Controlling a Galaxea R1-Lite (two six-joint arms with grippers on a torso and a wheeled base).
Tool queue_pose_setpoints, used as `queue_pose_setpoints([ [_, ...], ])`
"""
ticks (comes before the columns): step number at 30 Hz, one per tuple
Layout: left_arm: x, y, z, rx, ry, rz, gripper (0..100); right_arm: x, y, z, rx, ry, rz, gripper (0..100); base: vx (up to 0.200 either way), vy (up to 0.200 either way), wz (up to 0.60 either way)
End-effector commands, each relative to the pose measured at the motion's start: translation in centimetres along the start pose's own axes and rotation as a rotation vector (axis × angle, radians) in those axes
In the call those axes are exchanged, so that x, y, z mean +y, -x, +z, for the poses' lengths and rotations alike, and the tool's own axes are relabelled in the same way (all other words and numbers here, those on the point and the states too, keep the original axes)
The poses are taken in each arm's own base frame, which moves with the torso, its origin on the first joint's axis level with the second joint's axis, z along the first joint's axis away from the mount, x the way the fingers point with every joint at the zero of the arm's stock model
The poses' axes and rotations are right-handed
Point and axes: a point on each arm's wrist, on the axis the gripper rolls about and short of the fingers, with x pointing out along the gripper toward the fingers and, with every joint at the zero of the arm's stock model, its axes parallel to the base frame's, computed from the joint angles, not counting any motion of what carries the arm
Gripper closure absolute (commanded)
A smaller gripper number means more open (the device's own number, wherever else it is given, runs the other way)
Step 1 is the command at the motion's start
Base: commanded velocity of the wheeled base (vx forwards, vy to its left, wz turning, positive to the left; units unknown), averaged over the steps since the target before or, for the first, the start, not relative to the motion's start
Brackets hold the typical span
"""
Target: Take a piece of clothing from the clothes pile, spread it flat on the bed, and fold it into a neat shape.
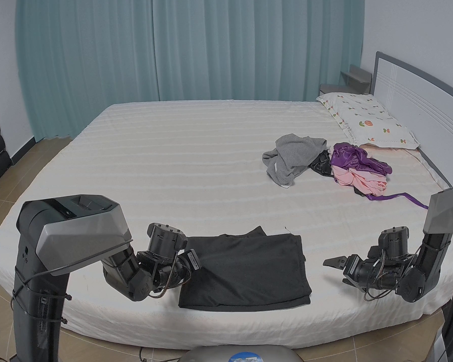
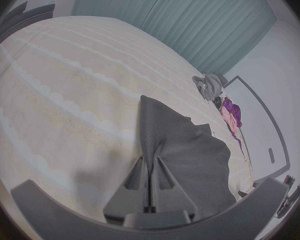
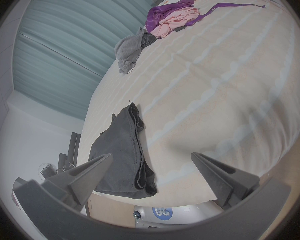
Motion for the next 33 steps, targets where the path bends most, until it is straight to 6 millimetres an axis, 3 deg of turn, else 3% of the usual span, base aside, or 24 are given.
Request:
queue_pose_setpoints([
  [1, 0.1, 0.0, 0.0, 0.001, 0.001, 0.005, 100, 0.0, -0.1, -0.1, 0.004, 0.000, -0.002, 0, 0.000, 0.000, 0.00],
  [6, 0.2, 0.4, 0.2, -0.003, 0.012, 0.005, 100, -0.1, 0.0, -0.2, 0.007, -0.001, -0.005, 0, 0.000, 0.000, 0.00],
  [33, 0.9, 1.7, 0.6, -0.004, 0.037, 0.028, 100, -0.1, 0.0, -0.1, 0.005, 0.000, -0.003, 0, 0.000, 0.200, 0.00],
])
